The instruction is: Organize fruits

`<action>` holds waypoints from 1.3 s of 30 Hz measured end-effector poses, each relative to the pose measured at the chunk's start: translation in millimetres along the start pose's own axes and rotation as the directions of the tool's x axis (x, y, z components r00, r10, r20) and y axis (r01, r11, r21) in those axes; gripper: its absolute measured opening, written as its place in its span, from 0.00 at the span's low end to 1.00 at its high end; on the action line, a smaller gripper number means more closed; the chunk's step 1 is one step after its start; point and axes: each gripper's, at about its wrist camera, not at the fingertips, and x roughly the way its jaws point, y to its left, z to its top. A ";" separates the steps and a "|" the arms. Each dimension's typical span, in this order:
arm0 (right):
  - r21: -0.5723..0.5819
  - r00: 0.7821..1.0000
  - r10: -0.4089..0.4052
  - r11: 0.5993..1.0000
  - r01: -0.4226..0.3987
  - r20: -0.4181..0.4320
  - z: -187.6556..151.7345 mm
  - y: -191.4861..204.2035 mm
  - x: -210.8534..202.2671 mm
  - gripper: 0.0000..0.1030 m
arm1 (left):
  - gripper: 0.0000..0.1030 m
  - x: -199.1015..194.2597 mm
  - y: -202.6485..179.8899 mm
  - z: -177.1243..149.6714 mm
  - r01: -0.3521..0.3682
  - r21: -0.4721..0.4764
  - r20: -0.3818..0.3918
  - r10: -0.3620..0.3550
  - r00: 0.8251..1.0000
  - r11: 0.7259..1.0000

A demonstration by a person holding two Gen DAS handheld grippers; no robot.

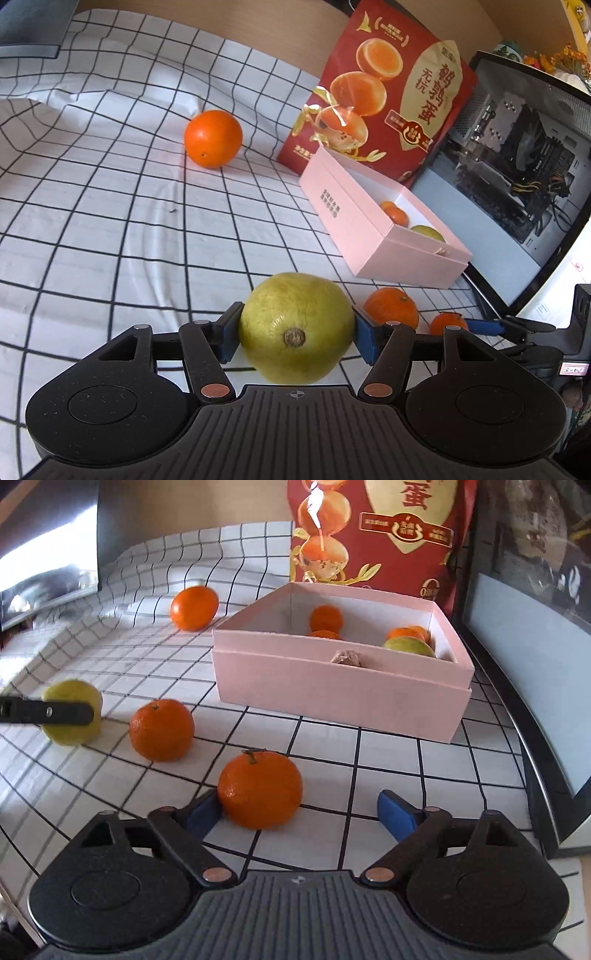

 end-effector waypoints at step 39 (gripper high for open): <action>-0.141 0.993 0.117 0.984 -0.112 0.028 28.3 47.4 -7.6 0.95 | 0.65 9.4 -20.8 -2.4 -0.078 0.054 0.022 0.077 0.997 0.996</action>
